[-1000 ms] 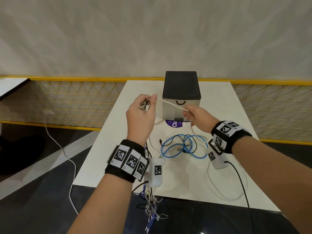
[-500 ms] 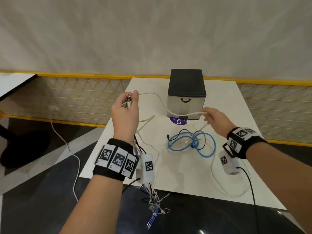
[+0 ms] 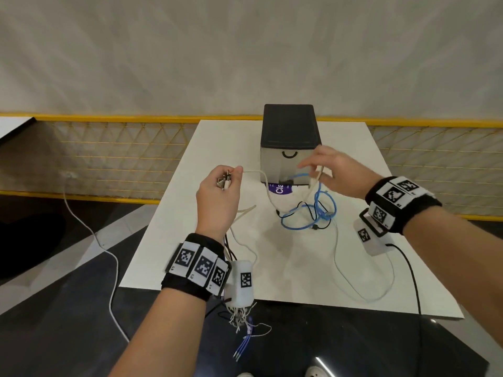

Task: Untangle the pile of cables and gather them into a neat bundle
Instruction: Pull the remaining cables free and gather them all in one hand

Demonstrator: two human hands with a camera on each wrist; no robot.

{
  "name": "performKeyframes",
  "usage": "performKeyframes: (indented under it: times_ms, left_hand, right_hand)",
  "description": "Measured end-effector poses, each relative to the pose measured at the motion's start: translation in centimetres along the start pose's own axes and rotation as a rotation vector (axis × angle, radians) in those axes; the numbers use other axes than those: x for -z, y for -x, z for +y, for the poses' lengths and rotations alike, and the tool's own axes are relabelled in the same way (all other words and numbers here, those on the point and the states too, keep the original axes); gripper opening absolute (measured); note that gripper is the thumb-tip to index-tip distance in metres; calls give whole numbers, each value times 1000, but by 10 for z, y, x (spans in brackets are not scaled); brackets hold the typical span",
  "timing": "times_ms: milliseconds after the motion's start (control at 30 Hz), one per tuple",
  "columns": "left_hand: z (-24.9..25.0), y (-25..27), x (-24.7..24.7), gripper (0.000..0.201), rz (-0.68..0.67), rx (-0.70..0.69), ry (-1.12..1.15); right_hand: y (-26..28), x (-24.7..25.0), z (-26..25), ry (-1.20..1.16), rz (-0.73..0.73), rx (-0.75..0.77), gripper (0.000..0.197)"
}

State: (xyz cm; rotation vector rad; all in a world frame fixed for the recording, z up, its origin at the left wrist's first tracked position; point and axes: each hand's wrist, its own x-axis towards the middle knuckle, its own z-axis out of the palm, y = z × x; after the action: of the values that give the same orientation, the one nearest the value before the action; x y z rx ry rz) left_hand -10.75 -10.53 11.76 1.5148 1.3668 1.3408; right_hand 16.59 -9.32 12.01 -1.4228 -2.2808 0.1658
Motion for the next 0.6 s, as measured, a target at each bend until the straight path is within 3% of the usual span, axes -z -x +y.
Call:
performKeyframes:
  times_ms: [100, 167, 333, 467, 600]
  left_hand:
    - [-1, 3, -1, 21, -28, -2, -6]
    - [-1, 5, 0, 22, -38, -4, -2]
    - [-4, 7, 4, 24, -32, 4, -10]
    - [-4, 11, 3, 23, -35, -15, -15]
    - [-1, 13, 4, 23, -24, -25, -6]
  right_hand:
    - [9, -14, 13, 156, -433, -193, 28]
    - [18, -22, 21, 269, -536, -242, 29]
    - [26, -29, 27, 375, -297, -162, 28]
    - [26, -39, 27, 484, -245, -210, 23]
    - [28, -39, 9, 334, -89, -272, 22]
